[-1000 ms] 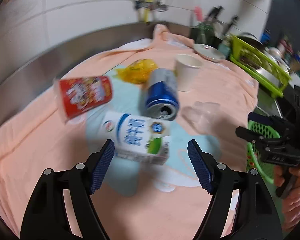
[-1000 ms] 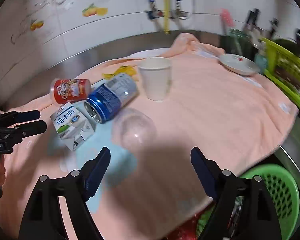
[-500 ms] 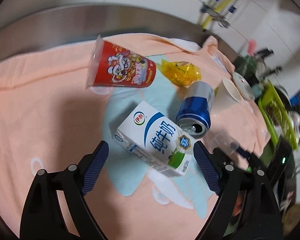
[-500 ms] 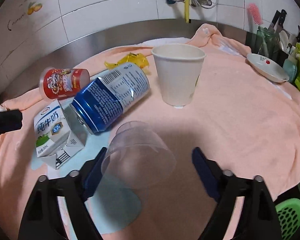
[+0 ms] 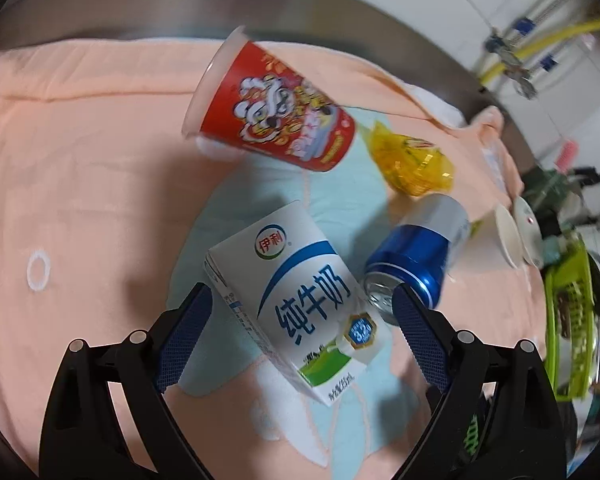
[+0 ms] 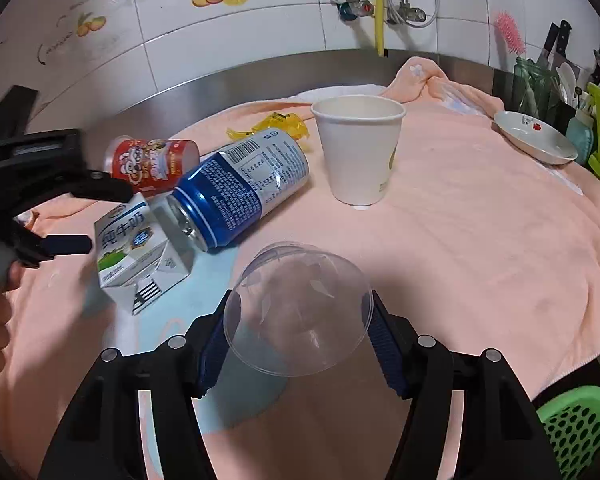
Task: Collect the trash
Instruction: 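Grasp the white milk carton with the left gripper while the right gripper grasps the clear plastic cup, then drop the clear cup and milk carton into the green basket, opening both grippers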
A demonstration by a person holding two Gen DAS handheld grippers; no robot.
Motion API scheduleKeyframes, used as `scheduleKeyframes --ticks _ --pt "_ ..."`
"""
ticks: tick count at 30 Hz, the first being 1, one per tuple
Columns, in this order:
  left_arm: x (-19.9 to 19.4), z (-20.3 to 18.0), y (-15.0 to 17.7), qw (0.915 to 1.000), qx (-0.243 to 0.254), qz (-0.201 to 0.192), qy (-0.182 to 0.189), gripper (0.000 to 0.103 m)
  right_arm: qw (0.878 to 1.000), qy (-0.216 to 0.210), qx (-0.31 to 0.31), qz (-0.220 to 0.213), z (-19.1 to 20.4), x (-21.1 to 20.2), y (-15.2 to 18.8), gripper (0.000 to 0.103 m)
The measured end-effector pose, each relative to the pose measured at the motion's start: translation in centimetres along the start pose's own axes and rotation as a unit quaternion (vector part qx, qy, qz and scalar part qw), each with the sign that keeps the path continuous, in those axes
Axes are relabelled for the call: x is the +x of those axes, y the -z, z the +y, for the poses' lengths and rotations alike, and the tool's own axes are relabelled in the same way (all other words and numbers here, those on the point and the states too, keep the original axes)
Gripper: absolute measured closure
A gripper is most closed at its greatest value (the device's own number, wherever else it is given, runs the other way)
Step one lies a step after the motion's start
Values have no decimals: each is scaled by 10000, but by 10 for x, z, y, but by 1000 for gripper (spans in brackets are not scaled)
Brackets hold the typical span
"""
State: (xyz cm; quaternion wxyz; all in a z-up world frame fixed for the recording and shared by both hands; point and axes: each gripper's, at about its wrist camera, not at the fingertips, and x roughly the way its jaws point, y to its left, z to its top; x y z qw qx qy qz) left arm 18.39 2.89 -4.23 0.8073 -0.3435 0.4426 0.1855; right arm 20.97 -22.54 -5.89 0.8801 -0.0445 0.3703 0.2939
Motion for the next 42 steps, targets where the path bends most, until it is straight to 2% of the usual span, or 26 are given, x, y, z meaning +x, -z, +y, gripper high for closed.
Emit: scheduleKeyframes --ticks 5,17,19,23,26,32,39,42 --pt "8 3 -5 9987 -479 -16 -198 13 10000 -10 -34 -86 -2 -13 8 42" --pt "34 -7 -7 9934 -649 -15 -944 14 9998 82 144 -90 -16 -31 32 42" --pt "35 -3 -7 9945 -667 -37 -802 16 9997 92 210 -117 -19 -36 37 42" --pt "28 -3 -5 9961 -443 -107 -755 22 9990 157 387 -160 -28 -48 47 42" --pt "20 0 -1 9980 -262 -127 -554 26 9978 237 578 -212 -36 -59 57 42" --pt "5 2 12 9996 269 -55 -83 29 9936 540 945 -291 -54 -85 82 42" --pt "-24 -6 35 9921 1126 84 549 30 9819 1093 1528 -256 -90 -110 118 42" --pt "-36 -15 49 9865 1436 131 781 30 9714 1465 1861 -164 -113 -121 141 42"
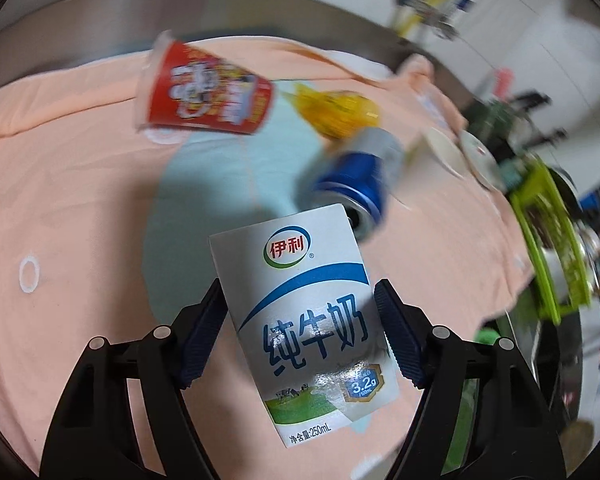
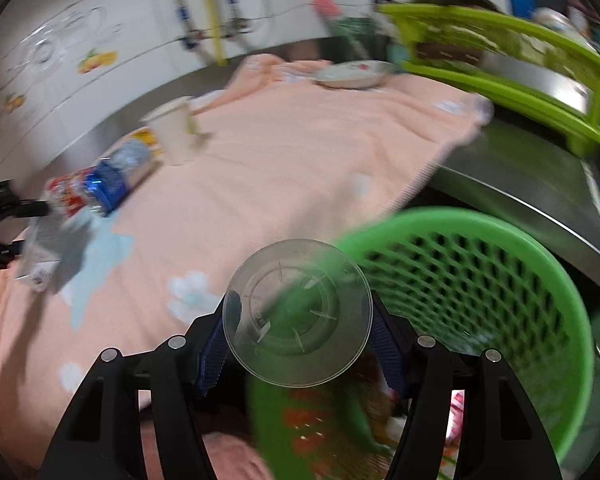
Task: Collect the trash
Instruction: 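Drop the clear cup and milk carton into the green basket, opening both grippers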
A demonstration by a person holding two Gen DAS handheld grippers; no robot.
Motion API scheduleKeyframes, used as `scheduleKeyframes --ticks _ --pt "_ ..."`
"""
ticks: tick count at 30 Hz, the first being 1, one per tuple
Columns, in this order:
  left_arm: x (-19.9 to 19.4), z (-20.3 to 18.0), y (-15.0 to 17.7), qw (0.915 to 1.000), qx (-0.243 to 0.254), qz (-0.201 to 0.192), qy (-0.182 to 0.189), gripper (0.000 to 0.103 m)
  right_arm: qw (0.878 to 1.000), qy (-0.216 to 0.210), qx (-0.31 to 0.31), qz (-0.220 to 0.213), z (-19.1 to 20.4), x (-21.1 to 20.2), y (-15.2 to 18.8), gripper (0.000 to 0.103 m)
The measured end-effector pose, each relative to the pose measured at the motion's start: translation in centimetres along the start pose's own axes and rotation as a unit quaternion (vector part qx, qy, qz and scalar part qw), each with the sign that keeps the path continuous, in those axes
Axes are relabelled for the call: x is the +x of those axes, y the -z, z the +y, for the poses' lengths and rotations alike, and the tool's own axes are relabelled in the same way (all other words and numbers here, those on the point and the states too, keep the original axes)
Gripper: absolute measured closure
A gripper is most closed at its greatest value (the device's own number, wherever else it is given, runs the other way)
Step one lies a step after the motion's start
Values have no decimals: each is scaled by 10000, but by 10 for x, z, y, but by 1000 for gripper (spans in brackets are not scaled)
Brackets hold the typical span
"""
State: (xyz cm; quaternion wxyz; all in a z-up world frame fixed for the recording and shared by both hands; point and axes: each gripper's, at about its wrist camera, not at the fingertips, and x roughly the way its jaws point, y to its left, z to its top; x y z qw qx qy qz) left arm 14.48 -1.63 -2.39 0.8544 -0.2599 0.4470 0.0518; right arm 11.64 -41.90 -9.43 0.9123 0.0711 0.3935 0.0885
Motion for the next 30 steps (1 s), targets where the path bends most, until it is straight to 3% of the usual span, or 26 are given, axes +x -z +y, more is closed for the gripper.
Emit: scheduleKeyframes --ticks 8,10,12,21,30 --pt "-9 -69 25 9929 846 208 811 30 9960 638 596 169 -64 -10 24 41" --pt "-6 -90 34 9891 1048 334 982 30 9953 687 662 181 -72 -14 29 38" --pt "1 -111 42 9843 1251 479 1147 30 9943 812 676 139 -78 -19 33 28" --pt "30 -205 92 9542 2253 1023 1682 30 9921 912 866 -28 -98 -44 41 26" --pt "83 -263 145 9245 2978 1664 1701 30 9903 940 1014 -165 -108 -67 53 25"
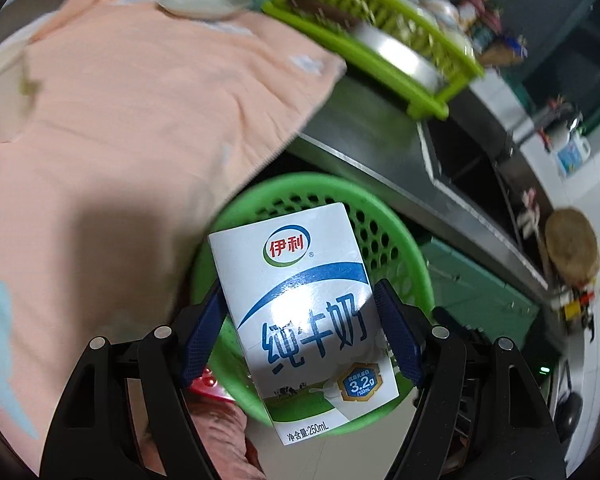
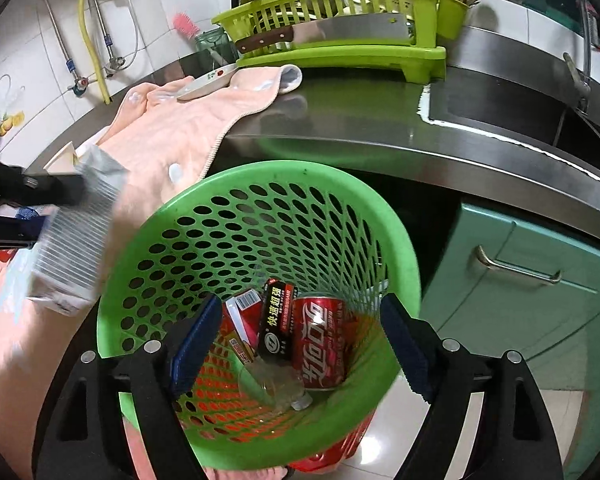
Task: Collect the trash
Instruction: 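Drop the clear cup and milk carton into the green basket, opening both grippers, then grasp the blue-and-white can with the left gripper while the right gripper grasps the white paper cup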
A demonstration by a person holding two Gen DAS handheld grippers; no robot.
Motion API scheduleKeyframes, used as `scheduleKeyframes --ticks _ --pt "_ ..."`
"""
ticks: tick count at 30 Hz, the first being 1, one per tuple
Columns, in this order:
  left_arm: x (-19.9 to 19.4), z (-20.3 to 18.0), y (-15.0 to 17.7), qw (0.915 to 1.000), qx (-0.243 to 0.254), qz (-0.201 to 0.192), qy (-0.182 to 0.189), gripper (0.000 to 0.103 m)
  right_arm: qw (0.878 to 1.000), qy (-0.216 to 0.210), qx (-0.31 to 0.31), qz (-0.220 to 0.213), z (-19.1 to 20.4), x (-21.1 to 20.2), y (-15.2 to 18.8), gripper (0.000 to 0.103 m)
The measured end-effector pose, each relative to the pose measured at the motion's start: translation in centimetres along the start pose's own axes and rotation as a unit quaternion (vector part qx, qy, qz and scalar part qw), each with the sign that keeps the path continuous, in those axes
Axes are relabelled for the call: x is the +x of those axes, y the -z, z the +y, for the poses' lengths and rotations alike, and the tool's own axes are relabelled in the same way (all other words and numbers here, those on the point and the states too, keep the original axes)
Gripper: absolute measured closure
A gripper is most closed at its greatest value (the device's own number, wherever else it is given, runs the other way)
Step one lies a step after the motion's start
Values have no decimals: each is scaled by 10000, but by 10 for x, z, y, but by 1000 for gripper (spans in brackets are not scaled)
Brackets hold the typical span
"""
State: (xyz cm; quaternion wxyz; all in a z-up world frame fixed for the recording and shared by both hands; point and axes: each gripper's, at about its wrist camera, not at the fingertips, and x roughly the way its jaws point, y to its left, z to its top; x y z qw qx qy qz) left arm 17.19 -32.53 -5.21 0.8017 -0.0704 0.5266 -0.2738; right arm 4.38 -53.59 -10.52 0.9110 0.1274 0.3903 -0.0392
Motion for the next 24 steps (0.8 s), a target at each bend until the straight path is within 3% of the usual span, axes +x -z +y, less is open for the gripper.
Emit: scheduleKeyframes --ticks 10,16,24 --pt "31 -11 4 9991 291 287 54 27 10000 -18 79 -12 -7 -5 2 24" --pt "12 -1 6 9992 383 141 37 27 9999 -154 -16 -44 8 -5 -3 24" --pt "-38 41 9 9969 473 -345 -520 27 9985 -427 -337 -65 48 -1 -19 24"
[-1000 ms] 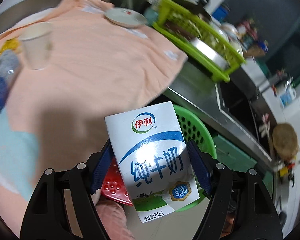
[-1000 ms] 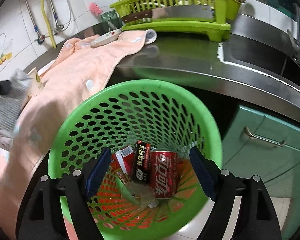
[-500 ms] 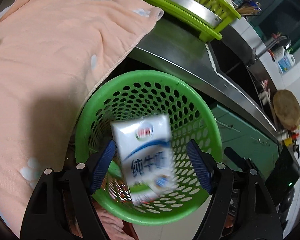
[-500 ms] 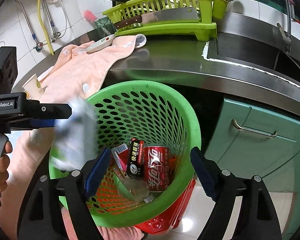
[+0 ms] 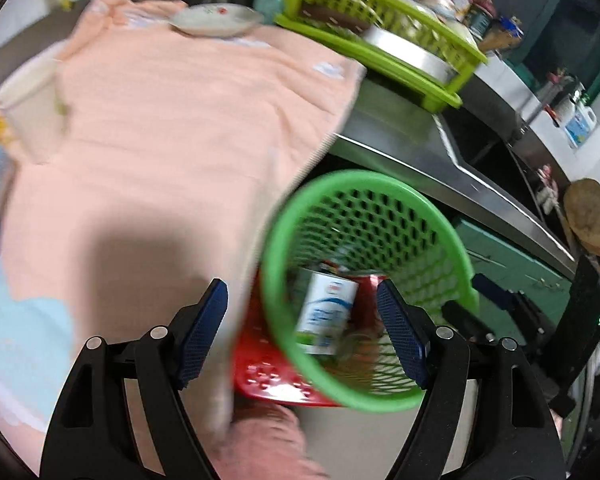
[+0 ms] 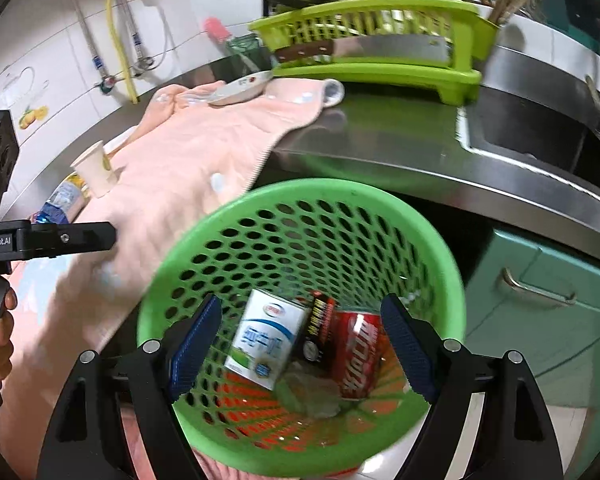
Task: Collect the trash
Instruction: 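Grasp the blue-and-white can with the left gripper while the right gripper grasps the white paper cup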
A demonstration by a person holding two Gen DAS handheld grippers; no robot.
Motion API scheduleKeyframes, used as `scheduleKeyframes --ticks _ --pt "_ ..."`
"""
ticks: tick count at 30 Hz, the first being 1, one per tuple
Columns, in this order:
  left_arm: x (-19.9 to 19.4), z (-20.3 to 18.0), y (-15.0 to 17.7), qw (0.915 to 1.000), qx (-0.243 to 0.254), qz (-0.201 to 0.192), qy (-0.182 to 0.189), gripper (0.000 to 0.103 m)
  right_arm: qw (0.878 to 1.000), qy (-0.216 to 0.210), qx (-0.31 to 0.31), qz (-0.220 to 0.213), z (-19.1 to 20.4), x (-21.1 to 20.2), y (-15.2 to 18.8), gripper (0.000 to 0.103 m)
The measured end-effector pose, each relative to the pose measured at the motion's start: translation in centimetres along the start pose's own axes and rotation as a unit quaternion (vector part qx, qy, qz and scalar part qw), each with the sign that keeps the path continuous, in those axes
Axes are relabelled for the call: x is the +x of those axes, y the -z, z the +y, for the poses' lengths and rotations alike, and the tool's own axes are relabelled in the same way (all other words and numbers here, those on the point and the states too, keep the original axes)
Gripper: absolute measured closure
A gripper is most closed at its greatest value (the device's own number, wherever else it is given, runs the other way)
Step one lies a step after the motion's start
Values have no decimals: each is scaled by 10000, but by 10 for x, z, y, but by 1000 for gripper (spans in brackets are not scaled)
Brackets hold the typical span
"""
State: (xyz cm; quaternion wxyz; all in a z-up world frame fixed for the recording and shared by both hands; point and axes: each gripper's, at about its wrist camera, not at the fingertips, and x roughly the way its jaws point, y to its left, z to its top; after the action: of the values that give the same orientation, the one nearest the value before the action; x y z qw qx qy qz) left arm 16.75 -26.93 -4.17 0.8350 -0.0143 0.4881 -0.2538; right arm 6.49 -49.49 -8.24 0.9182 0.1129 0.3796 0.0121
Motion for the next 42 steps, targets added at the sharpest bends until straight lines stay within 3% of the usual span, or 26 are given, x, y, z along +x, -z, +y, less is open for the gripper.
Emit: scheduleKeyframes --ticks 6,8,12,16,20,32,37,40,42 --pt "-41 55 -7 9959 -111 -434 -784 26 9993 -261 -273 26 38 15 -15 24" --pt "-55 76 -11 9922 -162 -576 -1090 20 9986 -355 -384 27 52 19 -20 24" --pt "-79 120 -21 9816 -342 -835 -1685 19 9964 -533 -660 19 81 28 -34 24" --pt "-91 156 -31 9711 -480 -942 -2141 15 9929 -684 -976 4 113 37 -50 24" --pt "-84 182 -46 9659 -536 -806 -2402 15 9889 -815 -1245 -17 142 46 -64 24" --pt "-42 223 -61 9717 -506 -129 -2303 15 9775 -1057 -1825 35 207 81 -94 24" --pt "-31 232 -60 9735 -471 -44 -2239 16 9732 -1098 -2020 57 225 95 -102 24" --pt "-28 237 -58 9775 -478 0 -2057 35 9714 -1113 -2097 84 234 105 -108 24" --pt "-30 238 -56 9779 -483 -40 -2033 36 9710 -1127 -2106 114 238 112 -111 24"
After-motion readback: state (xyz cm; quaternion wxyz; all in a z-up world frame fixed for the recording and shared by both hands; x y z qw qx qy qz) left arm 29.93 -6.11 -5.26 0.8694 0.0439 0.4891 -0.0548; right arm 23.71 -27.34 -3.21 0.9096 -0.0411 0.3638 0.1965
